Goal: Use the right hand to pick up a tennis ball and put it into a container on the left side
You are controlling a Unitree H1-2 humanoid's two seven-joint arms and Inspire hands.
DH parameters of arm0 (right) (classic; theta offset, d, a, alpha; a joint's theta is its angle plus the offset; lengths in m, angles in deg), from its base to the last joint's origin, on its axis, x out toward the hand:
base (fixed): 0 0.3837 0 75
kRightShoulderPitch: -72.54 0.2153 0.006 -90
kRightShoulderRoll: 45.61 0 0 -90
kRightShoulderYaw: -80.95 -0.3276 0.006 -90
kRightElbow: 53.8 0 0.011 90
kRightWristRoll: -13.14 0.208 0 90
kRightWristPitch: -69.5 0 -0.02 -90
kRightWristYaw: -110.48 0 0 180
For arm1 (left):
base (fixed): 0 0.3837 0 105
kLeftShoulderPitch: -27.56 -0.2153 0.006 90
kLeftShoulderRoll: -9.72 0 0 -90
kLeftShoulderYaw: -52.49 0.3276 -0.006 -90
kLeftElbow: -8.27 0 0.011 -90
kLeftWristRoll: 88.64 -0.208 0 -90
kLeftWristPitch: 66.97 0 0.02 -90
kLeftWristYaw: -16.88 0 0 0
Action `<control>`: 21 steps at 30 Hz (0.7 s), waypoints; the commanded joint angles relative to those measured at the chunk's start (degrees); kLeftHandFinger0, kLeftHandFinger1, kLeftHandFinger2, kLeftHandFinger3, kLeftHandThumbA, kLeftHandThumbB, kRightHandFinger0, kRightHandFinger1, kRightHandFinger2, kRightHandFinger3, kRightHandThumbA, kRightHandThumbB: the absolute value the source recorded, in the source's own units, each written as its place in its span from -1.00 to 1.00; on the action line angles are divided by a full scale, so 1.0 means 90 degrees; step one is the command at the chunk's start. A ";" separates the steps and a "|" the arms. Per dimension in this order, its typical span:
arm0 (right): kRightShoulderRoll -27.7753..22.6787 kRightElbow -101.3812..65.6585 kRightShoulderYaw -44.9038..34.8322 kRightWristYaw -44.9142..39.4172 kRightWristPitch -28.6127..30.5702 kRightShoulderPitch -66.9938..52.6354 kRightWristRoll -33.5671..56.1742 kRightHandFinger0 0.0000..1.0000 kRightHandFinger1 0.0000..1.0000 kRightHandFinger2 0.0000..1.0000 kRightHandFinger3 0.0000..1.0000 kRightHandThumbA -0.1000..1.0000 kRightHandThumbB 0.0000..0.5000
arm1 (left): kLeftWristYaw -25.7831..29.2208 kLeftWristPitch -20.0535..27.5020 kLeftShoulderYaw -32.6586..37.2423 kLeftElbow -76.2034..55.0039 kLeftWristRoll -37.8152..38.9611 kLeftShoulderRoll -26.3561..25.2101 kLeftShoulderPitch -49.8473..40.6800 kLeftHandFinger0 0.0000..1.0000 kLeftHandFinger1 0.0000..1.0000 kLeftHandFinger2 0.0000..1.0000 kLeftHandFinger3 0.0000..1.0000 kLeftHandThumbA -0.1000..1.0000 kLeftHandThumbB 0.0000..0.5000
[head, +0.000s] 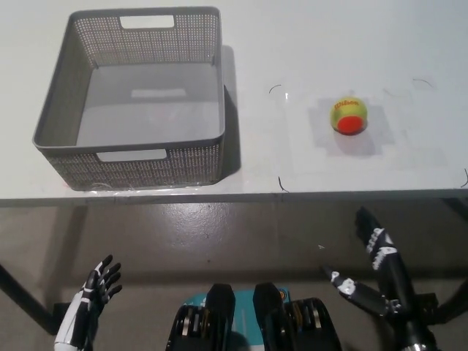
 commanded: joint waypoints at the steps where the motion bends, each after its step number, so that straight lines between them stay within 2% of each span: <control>1: 0.0007 -0.0920 -0.0194 0.0387 0.0511 -0.0195 -0.0499 1.00 1.00 1.00 1.00 0.77 -0.28 | -0.0156 0.0240 -0.0038 -0.0222 0.0104 -0.0124 0.0040 1.00 1.00 1.00 1.00 1.00 -0.29; 3: 0.0011 -0.1267 -0.0242 0.0453 0.0377 -0.0193 -0.0681 1.00 1.00 1.00 1.00 0.79 -0.30 | -0.0168 0.0210 -0.0029 -0.0297 0.0104 -0.0116 0.0031 1.00 1.00 1.00 1.00 1.00 -0.29; 6: -0.0088 -0.1906 -0.0332 0.0482 -0.0155 -0.0039 -0.1147 1.00 1.00 1.00 1.00 1.00 -0.15 | -0.0207 0.0203 -0.0016 -0.0301 0.0124 -0.0112 0.0128 1.00 1.00 1.00 1.00 1.00 -0.26; 7: -0.0130 -0.2127 -0.0350 0.0446 -0.0377 0.0019 -0.1273 1.00 1.00 1.00 1.00 1.00 -0.15 | -0.0238 0.0204 -0.0007 -0.0305 0.0147 -0.0112 0.0137 1.00 1.00 1.00 1.00 1.00 -0.24; 9: -0.0184 -0.2417 -0.0384 0.0406 -0.0734 0.0137 -0.1479 1.00 1.00 1.00 1.00 1.00 -0.03 | -0.0264 0.0198 0.0006 -0.0309 0.0148 -0.0113 0.0148 1.00 1.00 1.00 1.00 1.00 -0.23; 10: -0.0244 -0.2655 -0.0453 0.0387 -0.1155 0.0406 -0.1743 1.00 1.00 1.00 1.00 1.00 0.15 | -0.0266 0.0177 0.0021 -0.0337 0.0118 -0.0112 0.0161 1.00 1.00 1.00 1.00 1.00 -0.24; 11: -0.0259 -0.2706 -0.0463 0.0379 -0.1274 0.0466 -0.1808 1.00 1.00 1.00 1.00 1.00 0.18 | -0.0267 0.0179 0.0021 -0.0332 0.0111 -0.0109 0.0163 1.00 1.00 1.00 1.00 1.00 -0.24; 12: -0.0335 -0.2806 -0.0477 0.0321 -0.1559 0.0624 -0.1998 1.00 1.00 1.00 1.00 1.00 0.28 | -0.0269 0.0189 0.0021 -0.0310 0.0105 -0.0107 0.0169 1.00 1.00 1.00 1.00 1.00 -0.22; 16: -0.0676 -0.3085 -0.0464 -0.0030 -0.2632 0.1327 -0.2623 1.00 1.00 1.00 1.00 1.00 0.41 | -0.0299 0.0247 0.0016 -0.0225 0.0114 -0.0140 0.0221 1.00 1.00 1.00 1.00 1.00 -0.18; 21: -0.1185 -0.2860 -0.0261 -0.0502 -0.3553 0.2364 -0.3299 1.00 1.00 1.00 1.00 1.00 0.67 | -0.0313 0.0268 0.0019 -0.0197 0.0089 -0.0174 0.0227 1.00 1.00 1.00 1.00 1.00 -0.17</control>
